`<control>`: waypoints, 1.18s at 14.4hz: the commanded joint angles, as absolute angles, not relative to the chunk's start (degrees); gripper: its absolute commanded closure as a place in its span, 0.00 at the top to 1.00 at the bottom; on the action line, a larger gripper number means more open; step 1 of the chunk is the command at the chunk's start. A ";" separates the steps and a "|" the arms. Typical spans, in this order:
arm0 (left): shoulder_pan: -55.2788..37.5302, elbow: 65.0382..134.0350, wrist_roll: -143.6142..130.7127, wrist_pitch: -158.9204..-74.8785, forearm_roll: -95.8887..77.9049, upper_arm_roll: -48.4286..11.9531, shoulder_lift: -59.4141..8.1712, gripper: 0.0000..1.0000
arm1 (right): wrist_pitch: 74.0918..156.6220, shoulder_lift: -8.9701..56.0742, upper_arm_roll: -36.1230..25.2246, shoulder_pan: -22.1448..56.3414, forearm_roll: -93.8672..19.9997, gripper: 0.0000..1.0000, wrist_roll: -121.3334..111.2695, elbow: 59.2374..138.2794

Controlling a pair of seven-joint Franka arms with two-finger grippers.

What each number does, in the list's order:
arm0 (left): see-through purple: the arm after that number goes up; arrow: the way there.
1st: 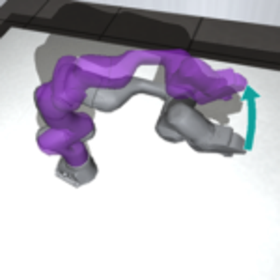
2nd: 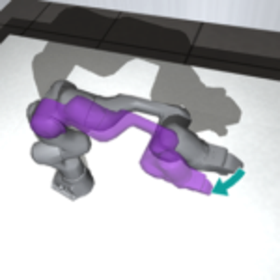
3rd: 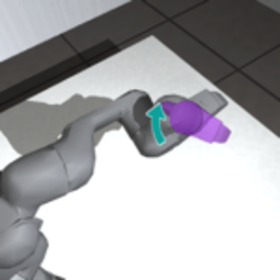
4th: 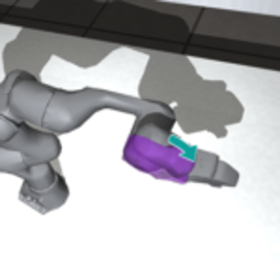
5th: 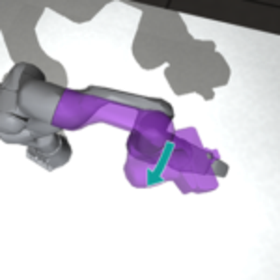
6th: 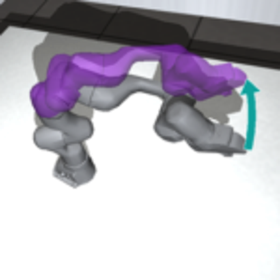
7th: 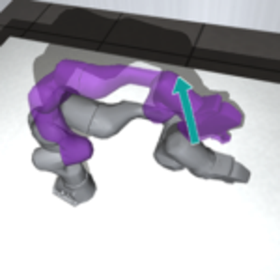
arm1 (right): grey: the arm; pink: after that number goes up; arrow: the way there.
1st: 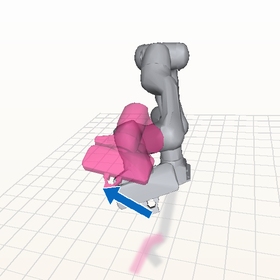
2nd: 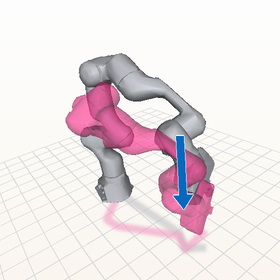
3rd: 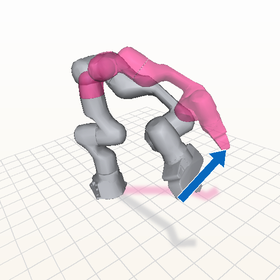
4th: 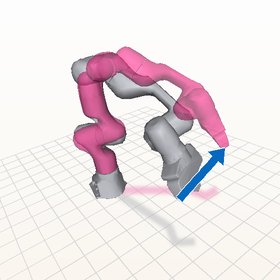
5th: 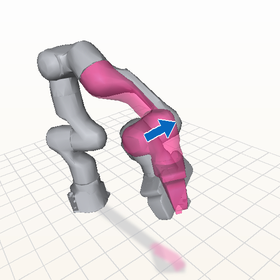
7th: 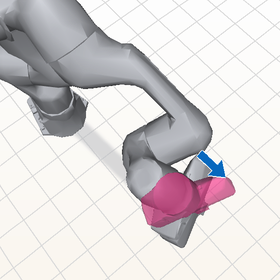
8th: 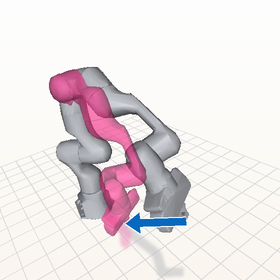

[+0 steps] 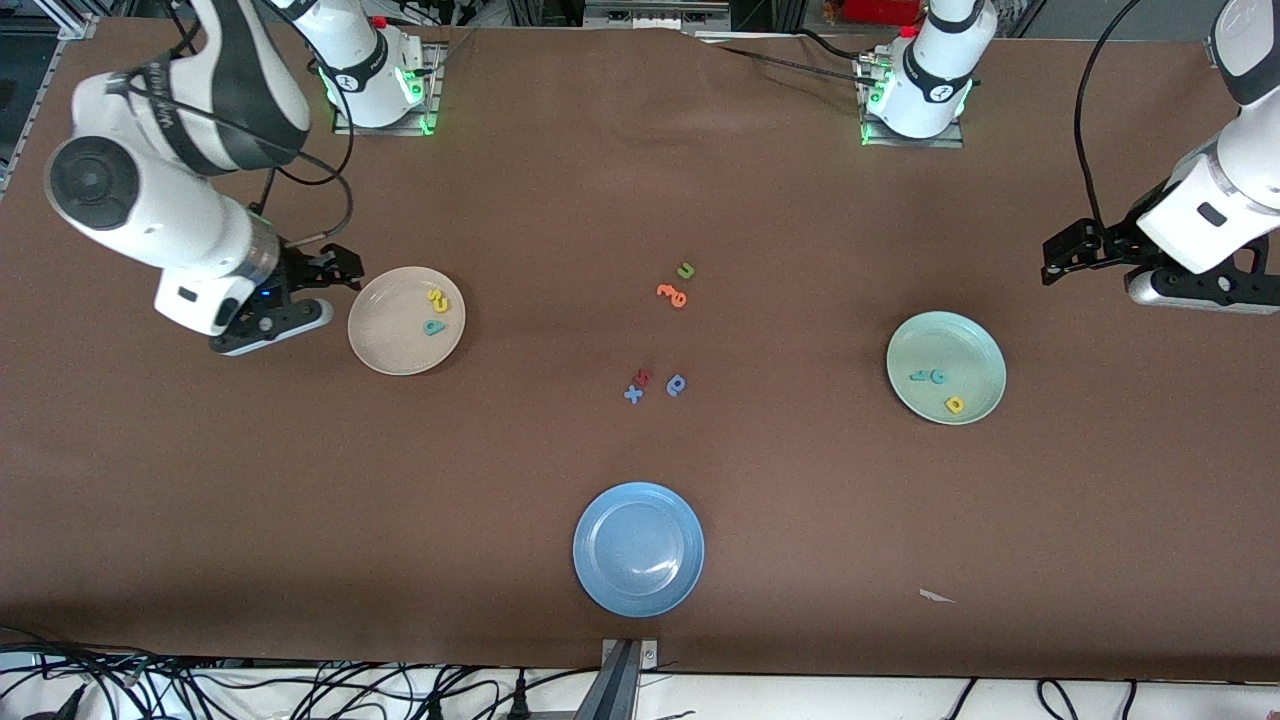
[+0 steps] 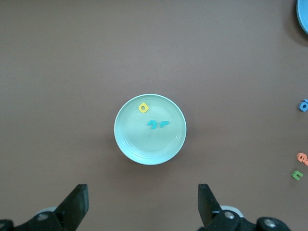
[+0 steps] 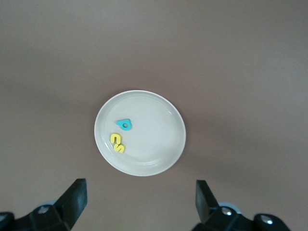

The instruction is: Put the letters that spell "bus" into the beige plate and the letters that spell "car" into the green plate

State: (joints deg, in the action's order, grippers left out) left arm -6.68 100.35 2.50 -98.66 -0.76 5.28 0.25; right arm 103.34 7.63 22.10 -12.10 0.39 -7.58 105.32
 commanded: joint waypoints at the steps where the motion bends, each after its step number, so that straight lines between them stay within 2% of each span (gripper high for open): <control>1: -6.86 100.72 1.58 -98.35 0.62 5.10 0.79 1.00 | 94.16 8.44 10.24 -3.19 -2.46 1.00 -7.74 97.06; 4: -6.86 100.72 1.58 -98.35 0.62 5.10 0.79 1.00 | 83.71 8.35 1.61 3.40 -2.37 1.00 -4.32 87.49; 6: -6.86 100.81 1.58 -98.35 0.70 5.10 0.79 1.00 | 80.25 8.09 -1.49 5.80 -2.37 1.00 -3.17 82.55; 10: -6.86 100.81 1.58 -98.44 0.62 5.10 0.70 1.00 | 77.52 7.38 -1.93 5.36 0.33 1.00 -2.64 79.81; 14: -6.86 100.81 1.58 -98.35 0.62 5.10 0.79 1.00 | 77.00 6.24 -7.37 5.27 1.41 1.00 -0.44 79.80; 17: -6.86 100.81 1.58 -98.44 0.62 5.10 0.79 1.00 | 76.82 6.33 -7.73 5.36 1.41 1.00 -0.09 79.89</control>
